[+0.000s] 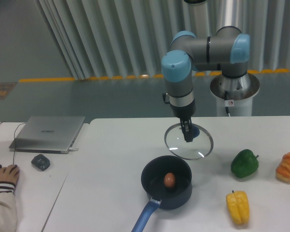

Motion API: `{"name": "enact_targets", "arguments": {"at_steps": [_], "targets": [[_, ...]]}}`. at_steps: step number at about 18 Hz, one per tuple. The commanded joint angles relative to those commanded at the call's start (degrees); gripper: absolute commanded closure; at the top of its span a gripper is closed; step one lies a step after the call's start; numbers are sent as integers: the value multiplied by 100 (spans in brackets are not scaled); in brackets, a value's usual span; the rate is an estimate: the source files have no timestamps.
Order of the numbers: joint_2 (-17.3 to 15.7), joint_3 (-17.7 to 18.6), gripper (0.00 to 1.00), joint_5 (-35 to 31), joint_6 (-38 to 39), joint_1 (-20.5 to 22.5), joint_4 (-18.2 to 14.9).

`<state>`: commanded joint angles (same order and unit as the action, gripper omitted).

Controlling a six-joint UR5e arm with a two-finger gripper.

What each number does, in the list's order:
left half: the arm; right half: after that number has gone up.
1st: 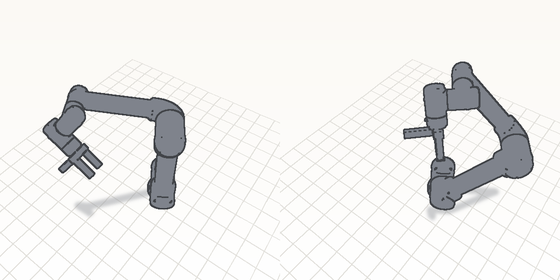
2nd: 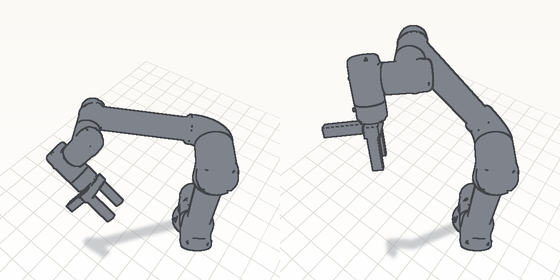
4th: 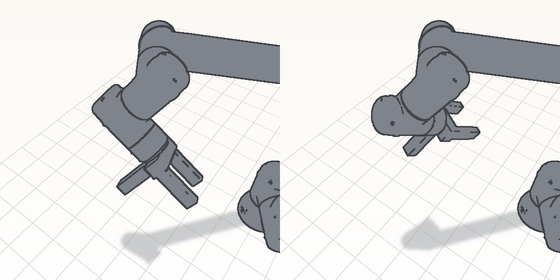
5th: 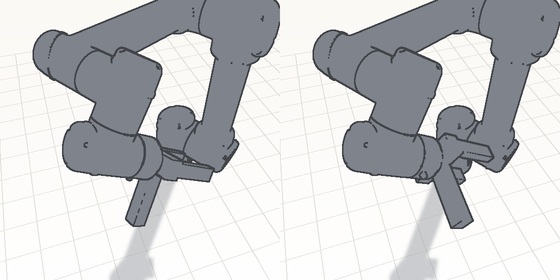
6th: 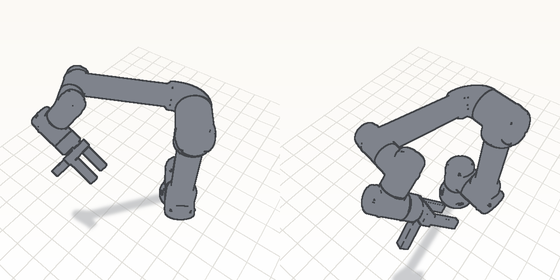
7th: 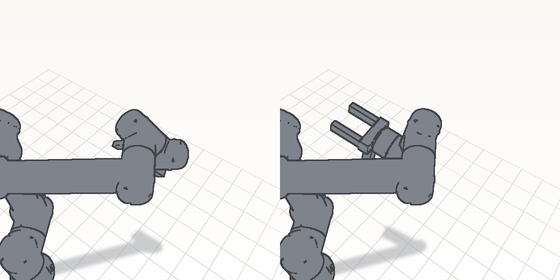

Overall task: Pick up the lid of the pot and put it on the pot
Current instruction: 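Lift the glass lid by its knob and carry it toward the saucepan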

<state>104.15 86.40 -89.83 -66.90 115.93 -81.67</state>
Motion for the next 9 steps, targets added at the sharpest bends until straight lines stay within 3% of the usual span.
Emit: {"name": "enact_targets", "arguments": {"at_steps": [2,9], "targets": [[44,26,59,-9,317,-149,212],[115,-79,63,-9,801,-194,239]]}}
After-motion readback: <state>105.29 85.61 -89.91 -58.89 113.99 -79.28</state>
